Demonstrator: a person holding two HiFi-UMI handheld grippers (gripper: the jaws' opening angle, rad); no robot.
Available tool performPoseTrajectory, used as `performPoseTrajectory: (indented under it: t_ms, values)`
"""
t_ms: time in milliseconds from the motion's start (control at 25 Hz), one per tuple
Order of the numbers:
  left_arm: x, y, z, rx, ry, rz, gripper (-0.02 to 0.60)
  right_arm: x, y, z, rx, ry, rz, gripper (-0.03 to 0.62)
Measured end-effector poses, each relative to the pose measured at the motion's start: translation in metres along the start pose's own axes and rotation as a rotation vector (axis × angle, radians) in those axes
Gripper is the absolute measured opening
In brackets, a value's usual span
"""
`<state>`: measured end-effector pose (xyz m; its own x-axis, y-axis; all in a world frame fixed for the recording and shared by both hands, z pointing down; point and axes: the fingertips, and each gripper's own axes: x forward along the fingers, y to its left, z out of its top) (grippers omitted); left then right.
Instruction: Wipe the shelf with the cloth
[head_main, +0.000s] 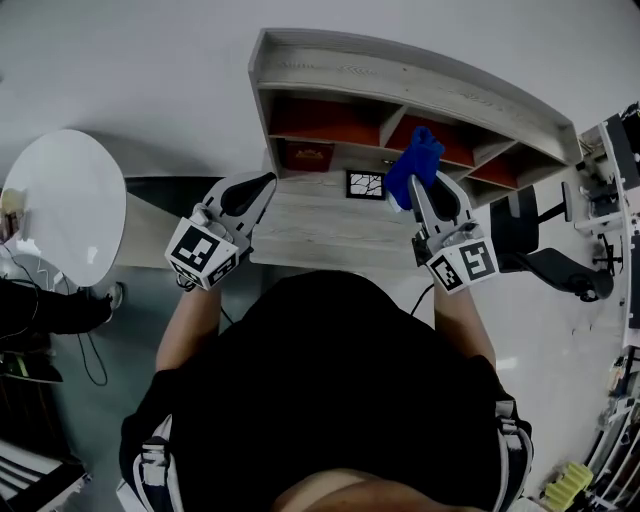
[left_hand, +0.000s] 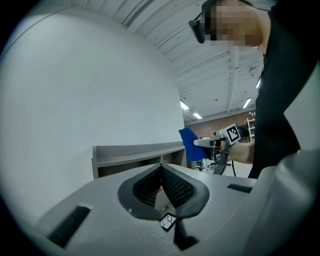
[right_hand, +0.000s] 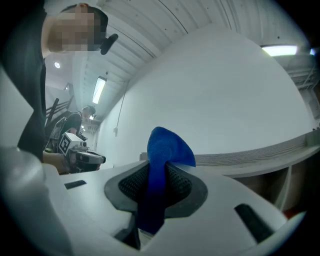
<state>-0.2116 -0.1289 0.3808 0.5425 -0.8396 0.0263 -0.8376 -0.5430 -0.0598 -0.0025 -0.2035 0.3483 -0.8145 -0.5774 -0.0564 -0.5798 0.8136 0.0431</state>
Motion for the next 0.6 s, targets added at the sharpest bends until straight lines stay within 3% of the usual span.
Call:
performPoseTrajectory:
  t_ms: [280,480,600]
  values:
    - [0.015,-0.009,0.004,0.02,0.018,0.032,0.017,0.024,-0.024,-0.001,0.003,0.034,0.073,0.084]
    - [0.021,-0.015,0.001,0.019,0.031,0.045,0.017,0.062,-0.023,0.024,-0.031,0.037,0.144,0.086]
    - [0.022,-0.015,0.002,0.004,0.03,0.045,0.017,0.098,-0.025,0.031,-0.022,0.12,0.167,0.085]
